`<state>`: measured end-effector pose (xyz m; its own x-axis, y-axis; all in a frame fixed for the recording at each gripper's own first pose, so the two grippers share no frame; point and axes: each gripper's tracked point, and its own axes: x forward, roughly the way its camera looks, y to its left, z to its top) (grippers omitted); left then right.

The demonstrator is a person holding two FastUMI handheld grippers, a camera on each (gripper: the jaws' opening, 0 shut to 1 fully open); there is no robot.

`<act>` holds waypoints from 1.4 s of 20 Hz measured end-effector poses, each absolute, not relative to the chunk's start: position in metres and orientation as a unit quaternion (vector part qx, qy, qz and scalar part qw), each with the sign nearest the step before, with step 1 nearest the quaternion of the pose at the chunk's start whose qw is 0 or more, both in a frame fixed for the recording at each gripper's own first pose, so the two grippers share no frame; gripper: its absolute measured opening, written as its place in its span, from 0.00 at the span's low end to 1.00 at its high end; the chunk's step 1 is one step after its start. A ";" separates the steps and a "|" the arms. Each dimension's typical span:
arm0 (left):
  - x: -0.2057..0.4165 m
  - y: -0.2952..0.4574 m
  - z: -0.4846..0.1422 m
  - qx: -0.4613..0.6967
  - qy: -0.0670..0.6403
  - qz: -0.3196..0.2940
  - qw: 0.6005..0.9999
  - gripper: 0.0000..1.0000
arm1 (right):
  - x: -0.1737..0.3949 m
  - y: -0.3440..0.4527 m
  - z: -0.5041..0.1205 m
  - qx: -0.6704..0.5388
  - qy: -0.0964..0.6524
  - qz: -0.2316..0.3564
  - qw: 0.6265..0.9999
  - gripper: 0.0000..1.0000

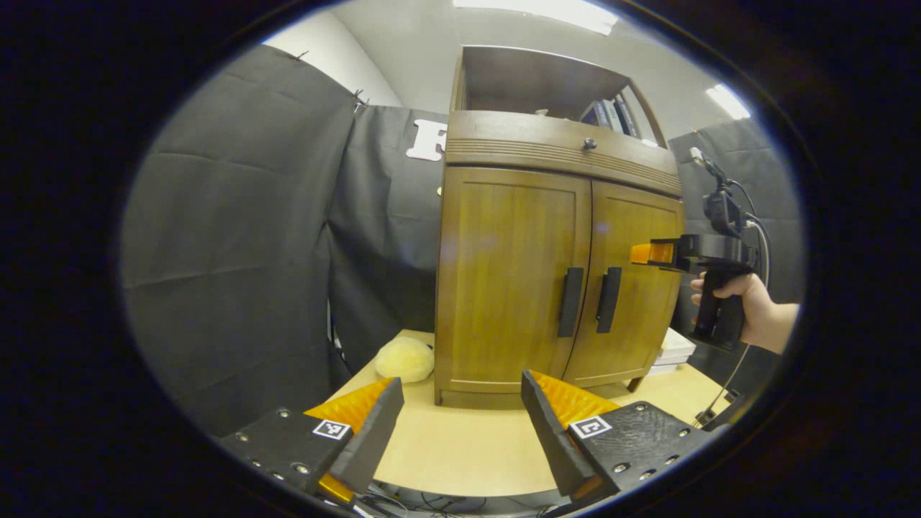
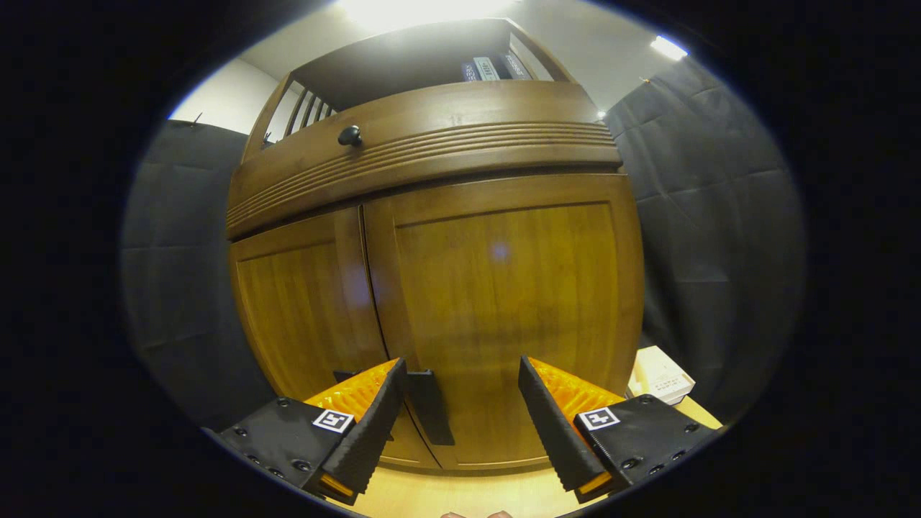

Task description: Open the right door of the double-door shoe cabinet with the right hand, and open the left door with the left hand.

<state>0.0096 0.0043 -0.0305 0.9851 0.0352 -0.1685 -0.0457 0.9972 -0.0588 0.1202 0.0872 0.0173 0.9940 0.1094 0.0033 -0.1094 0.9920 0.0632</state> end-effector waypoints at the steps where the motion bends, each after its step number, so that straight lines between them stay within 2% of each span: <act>1: 0.010 0.005 -0.034 -0.032 0.088 0.019 0.995 0.94 | 0.124 0.095 0.013 0.028 0.004 0.059 0.998 0.92; 3: 0.014 0.008 -0.036 -0.032 0.092 0.016 0.995 0.94 | 0.132 0.107 0.005 0.020 0.010 0.061 0.998 0.92; 4: 0.017 0.009 -0.035 -0.031 0.093 0.015 0.995 0.94 | 0.136 0.111 0.003 0.018 0.011 0.062 0.998 0.98; 5: 0.018 0.006 -0.034 -0.031 0.093 0.015 0.995 0.94 | 0.139 0.114 0.000 0.015 0.011 0.061 0.998 0.97; 6: 0.021 0.007 -0.034 -0.032 0.093 0.015 0.995 0.94 | 0.144 0.116 -0.002 0.010 0.012 0.057 0.998 0.92; 8: 0.024 0.011 -0.038 -0.040 0.096 0.016 0.994 0.94 | 0.151 0.119 -0.010 -0.004 0.016 0.047 0.999 1.00; 10: 0.026 0.019 -0.039 -0.046 0.100 0.016 0.994 0.94 | 0.159 0.118 -0.017 -0.007 0.024 0.041 0.999 0.92; 11: 0.025 0.021 -0.038 -0.046 0.102 0.016 0.994 0.94 | 0.163 0.118 -0.020 -0.004 0.028 0.038 0.999 0.98; 14: 0.029 0.017 -0.041 -0.039 0.106 0.020 0.993 0.94 | 0.173 0.113 -0.030 0.002 0.040 0.032 0.999 0.98; 15: 0.029 0.013 -0.041 -0.039 0.107 0.023 0.993 0.94 | 0.176 0.114 -0.032 0.001 0.043 0.030 0.999 0.95; 18: 0.026 0.015 -0.038 -0.045 0.112 0.028 0.992 0.94 | 0.182 0.117 -0.040 -0.007 0.052 0.026 0.998 0.98; 21: 0.034 0.021 -0.037 -0.049 0.115 0.031 0.992 0.94 | 0.188 0.114 -0.052 -0.004 0.060 0.019 0.998 0.65; 22: 0.038 0.022 -0.035 -0.048 0.114 0.032 0.992 0.94 | 0.190 0.116 -0.055 -0.005 0.066 0.021 0.998 0.60; 23: 0.036 0.020 -0.032 -0.045 0.112 0.033 0.992 0.94 | 0.189 0.121 -0.061 -0.006 0.075 0.030 0.997 0.60; 25: 0.037 0.017 -0.029 -0.038 0.108 0.032 0.993 0.94 | 0.191 0.122 -0.059 0.000 0.075 0.024 0.997 0.40; 28: 0.033 0.006 -0.026 -0.030 0.112 0.029 0.993 0.94 | 0.189 0.123 -0.058 -0.011 0.067 0.015 0.998 0.33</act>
